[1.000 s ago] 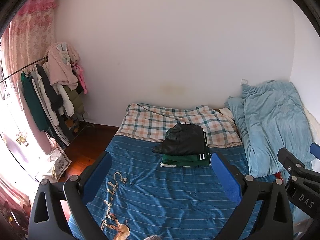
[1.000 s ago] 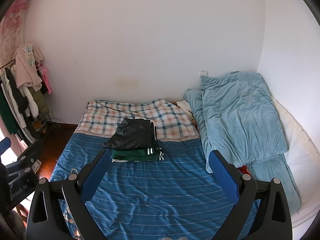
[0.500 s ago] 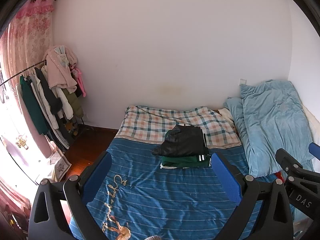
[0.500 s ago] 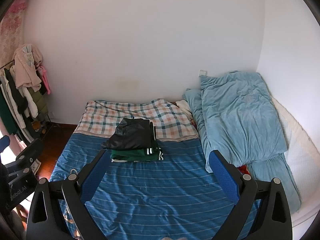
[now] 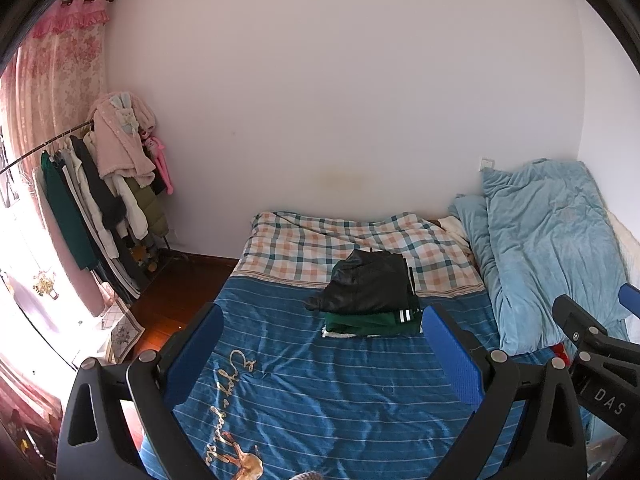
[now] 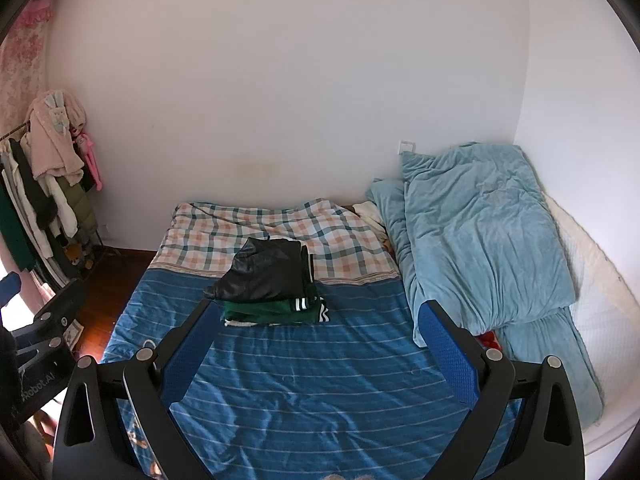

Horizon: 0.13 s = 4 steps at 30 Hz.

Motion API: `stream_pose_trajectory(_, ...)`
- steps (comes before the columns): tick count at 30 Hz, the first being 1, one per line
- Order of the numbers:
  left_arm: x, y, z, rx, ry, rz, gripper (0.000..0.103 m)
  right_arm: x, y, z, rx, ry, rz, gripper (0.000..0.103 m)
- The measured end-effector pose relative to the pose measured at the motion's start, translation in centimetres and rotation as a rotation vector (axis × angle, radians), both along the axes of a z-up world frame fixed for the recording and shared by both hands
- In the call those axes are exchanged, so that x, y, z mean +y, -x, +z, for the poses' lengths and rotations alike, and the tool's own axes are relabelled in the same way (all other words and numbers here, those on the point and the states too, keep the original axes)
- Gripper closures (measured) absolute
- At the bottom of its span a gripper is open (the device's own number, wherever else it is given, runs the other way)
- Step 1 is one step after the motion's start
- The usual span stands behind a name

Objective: Fold large clothes

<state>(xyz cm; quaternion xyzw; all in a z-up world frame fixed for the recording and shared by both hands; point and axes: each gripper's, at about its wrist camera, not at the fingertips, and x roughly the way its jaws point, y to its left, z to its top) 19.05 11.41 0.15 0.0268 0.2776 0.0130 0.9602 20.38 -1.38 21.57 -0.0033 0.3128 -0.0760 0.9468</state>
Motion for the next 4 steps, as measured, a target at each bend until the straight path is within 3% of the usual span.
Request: stream_pose_trajectory(4, 0.16, -0.07, 0.28, -0.005, 0.000, 0.000, 0.002, -0.01, 0.10, 0.00, 0.000, -0.001, 0.000, 0.002)
